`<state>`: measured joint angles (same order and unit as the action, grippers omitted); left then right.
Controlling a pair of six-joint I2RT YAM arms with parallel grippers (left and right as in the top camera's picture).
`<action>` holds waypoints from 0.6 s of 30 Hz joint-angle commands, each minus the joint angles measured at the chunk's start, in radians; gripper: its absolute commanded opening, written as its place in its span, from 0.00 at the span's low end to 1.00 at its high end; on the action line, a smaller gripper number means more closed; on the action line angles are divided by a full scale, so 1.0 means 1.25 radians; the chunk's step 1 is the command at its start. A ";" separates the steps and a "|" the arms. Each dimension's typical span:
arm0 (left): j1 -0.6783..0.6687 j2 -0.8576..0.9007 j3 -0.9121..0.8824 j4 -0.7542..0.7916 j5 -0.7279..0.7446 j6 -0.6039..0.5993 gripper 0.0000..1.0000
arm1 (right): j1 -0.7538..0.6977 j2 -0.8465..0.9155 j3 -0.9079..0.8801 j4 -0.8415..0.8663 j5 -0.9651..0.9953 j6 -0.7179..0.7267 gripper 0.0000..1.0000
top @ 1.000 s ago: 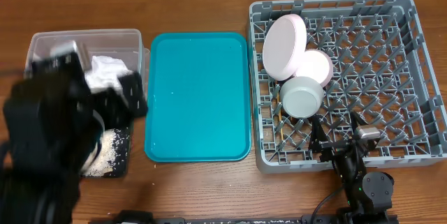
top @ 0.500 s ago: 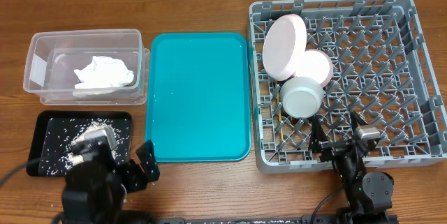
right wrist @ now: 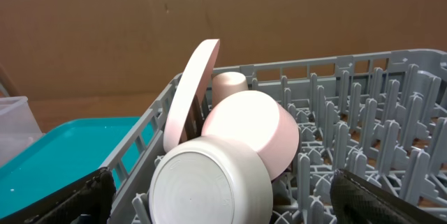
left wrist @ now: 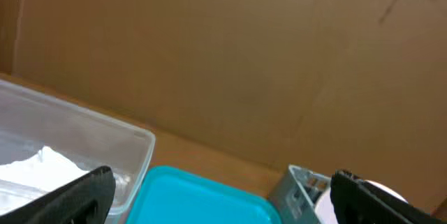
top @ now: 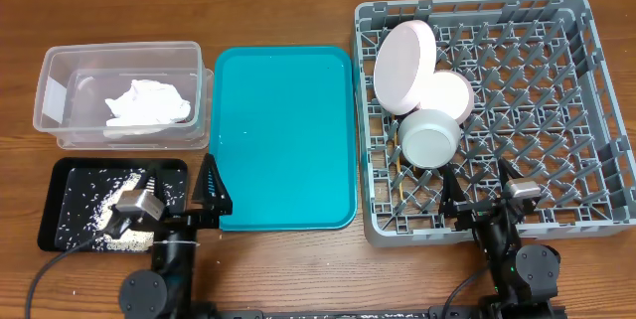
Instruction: Sort waste into correct bins and load items into the dishwasher
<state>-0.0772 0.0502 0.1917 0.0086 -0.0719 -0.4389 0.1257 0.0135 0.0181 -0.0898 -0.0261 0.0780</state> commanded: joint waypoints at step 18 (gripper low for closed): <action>0.079 -0.038 -0.150 -0.068 0.075 0.302 1.00 | -0.003 -0.009 -0.008 0.006 -0.001 -0.003 1.00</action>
<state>0.0151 0.0154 0.0086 -0.0772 0.0006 -0.2024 0.1257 0.0135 0.0181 -0.0895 -0.0257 0.0780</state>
